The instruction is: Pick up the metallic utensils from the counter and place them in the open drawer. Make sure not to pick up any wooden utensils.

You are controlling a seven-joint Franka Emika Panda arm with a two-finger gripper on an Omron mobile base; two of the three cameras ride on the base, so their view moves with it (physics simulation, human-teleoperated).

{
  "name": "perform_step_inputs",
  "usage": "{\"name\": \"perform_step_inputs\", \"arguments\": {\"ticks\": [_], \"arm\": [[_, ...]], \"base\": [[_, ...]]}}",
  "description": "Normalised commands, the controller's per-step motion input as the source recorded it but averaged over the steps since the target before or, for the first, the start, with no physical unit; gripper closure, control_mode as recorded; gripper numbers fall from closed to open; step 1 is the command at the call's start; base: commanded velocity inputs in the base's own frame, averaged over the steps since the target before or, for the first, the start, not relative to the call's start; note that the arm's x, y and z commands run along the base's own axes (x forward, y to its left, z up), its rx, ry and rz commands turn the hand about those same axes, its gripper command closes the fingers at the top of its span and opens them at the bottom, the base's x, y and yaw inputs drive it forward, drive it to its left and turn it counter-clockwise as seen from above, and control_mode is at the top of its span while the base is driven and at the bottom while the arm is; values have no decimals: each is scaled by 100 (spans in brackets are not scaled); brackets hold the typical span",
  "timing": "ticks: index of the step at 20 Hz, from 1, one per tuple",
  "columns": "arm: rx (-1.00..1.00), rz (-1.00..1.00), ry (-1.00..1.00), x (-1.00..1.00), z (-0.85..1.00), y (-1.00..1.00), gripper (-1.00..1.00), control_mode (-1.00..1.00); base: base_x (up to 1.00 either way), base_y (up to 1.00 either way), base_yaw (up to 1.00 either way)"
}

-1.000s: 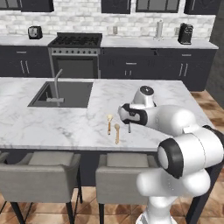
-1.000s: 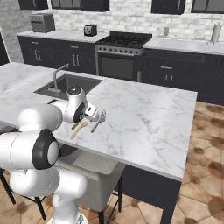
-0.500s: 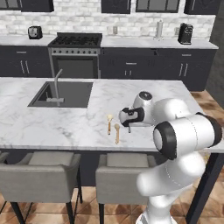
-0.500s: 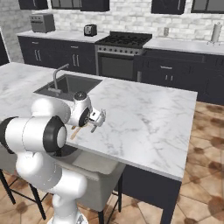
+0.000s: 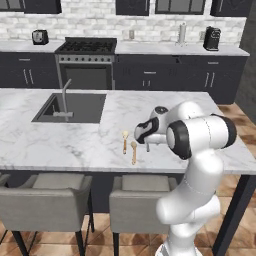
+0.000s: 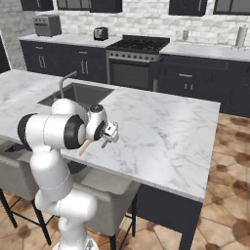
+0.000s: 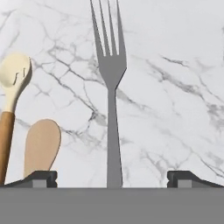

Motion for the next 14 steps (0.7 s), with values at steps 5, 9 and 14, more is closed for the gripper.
{"name": "perform_step_inputs", "arguments": {"ticks": [5,9,14], "arm": [[0,1,6,41,-34,-7,-100,-100],[0,2,3,38,-32,-2,-100,-100],[0,2,1,35,-31,0,-100,-100]], "base": [[0,0,0],[0,0,0],[0,0,0]]}}
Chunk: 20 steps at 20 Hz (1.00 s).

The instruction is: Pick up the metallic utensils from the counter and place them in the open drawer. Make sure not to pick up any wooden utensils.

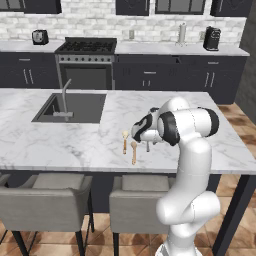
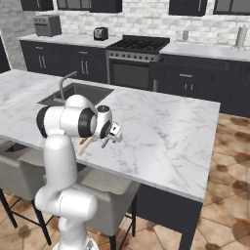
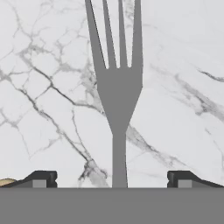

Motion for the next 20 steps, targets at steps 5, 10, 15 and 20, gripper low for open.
{"name": "perform_step_inputs", "arguments": {"ticks": [5,10,15,20], "arm": [[0,2,0,40,-32,0,-100,-100],[0,2,0,32,-33,0,100,-100],[0,1,0,18,-36,0,100,-100],[0,0,0,9,-42,0,100,-100]], "base": [[0,0,0],[0,0,0],[0,0,0],[0,0,0]]}}
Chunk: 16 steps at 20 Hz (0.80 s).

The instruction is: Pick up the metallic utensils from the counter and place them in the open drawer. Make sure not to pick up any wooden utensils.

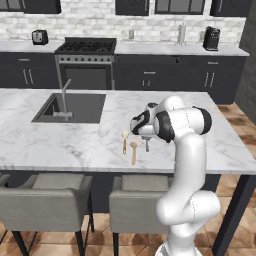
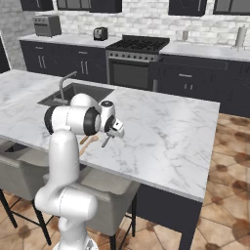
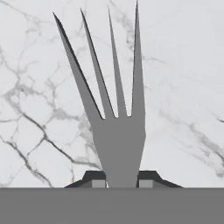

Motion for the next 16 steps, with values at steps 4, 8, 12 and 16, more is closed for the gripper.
{"name": "perform_step_inputs", "arguments": {"ticks": [4,8,12,16], "arm": [[0,0,-3,-10,-23,-7,100,-100],[0,0,-8,-44,19,-35,100,-100],[0,-1,0,-73,68,-37,100,-100],[0,-5,-5,-88,68,-38,100,-100]], "base": [[0,0,0],[0,0,0],[0,0,0],[0,0,0]]}}
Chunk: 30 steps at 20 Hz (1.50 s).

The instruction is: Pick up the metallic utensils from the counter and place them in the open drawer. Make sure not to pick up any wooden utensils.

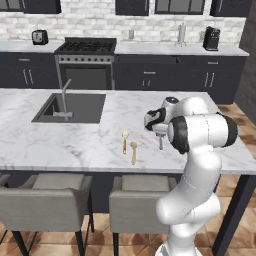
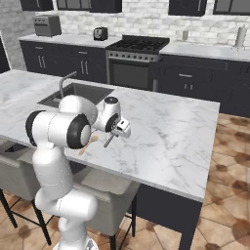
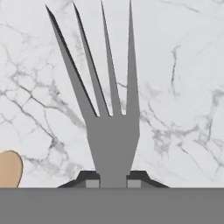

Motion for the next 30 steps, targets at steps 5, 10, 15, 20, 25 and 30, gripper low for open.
{"name": "perform_step_inputs", "arguments": {"ticks": [5,10,15,20,25,30], "arm": [[1,-6,-7,-69,77,-21,100,-100],[0,-3,-17,-63,84,-3,100,-100],[4,0,-18,-55,76,1,100,-100],[7,0,-13,-42,67,17,100,-100],[1,0,-10,-16,77,13,100,-100],[0,0,-10,-27,69,2,100,-100]], "base": [[0,0,0],[0,0,0],[0,0,0],[0,0,0],[0,0,0],[0,0,0]]}}
